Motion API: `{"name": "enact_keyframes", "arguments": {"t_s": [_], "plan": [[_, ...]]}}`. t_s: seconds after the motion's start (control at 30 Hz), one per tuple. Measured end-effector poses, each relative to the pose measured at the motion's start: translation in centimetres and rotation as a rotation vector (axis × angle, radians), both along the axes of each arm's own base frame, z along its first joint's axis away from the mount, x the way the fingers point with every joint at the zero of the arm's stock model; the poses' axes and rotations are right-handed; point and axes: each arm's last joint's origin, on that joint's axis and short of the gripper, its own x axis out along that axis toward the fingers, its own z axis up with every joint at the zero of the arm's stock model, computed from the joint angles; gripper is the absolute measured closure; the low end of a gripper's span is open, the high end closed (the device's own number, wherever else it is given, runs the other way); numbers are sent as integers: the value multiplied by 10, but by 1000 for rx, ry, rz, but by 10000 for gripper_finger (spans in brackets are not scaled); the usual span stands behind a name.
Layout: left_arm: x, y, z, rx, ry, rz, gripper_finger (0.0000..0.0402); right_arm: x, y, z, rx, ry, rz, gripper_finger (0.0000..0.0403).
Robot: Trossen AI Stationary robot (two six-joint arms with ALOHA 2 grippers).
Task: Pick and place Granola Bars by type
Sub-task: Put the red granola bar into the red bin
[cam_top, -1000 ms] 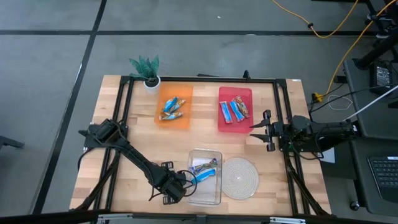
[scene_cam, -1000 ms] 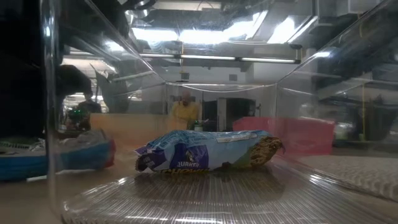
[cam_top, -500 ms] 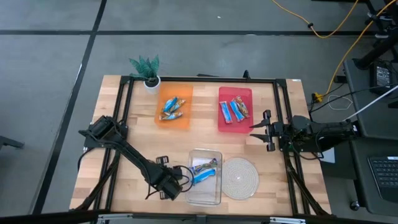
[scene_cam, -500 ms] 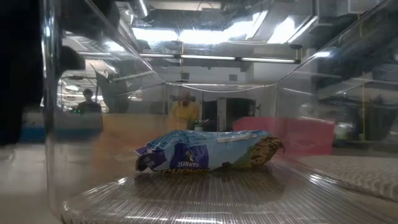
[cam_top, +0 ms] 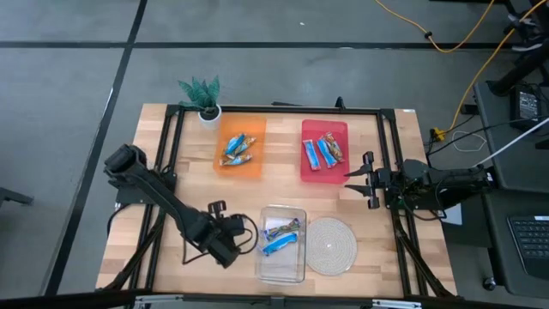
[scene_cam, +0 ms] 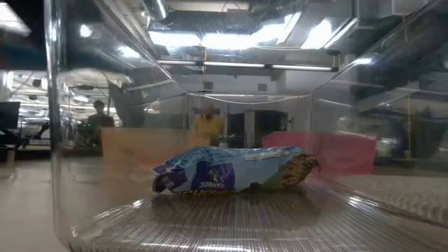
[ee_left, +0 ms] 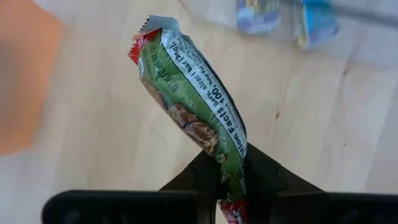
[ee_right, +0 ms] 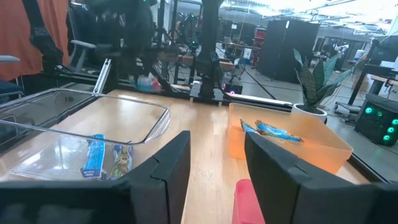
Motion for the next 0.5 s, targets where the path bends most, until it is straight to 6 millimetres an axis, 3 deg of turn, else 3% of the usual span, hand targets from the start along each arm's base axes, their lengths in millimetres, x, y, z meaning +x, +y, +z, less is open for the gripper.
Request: {"name": "enact_keyframes", "arguments": {"t_s": [0.3,0.5], "plan": [[-11,25,43,-8,-143,-7,362,0,0,0,0,-1,0,247],[-6,50,55,-20,-137,-18,366,0,0,0,0,-1,0,247]]}}
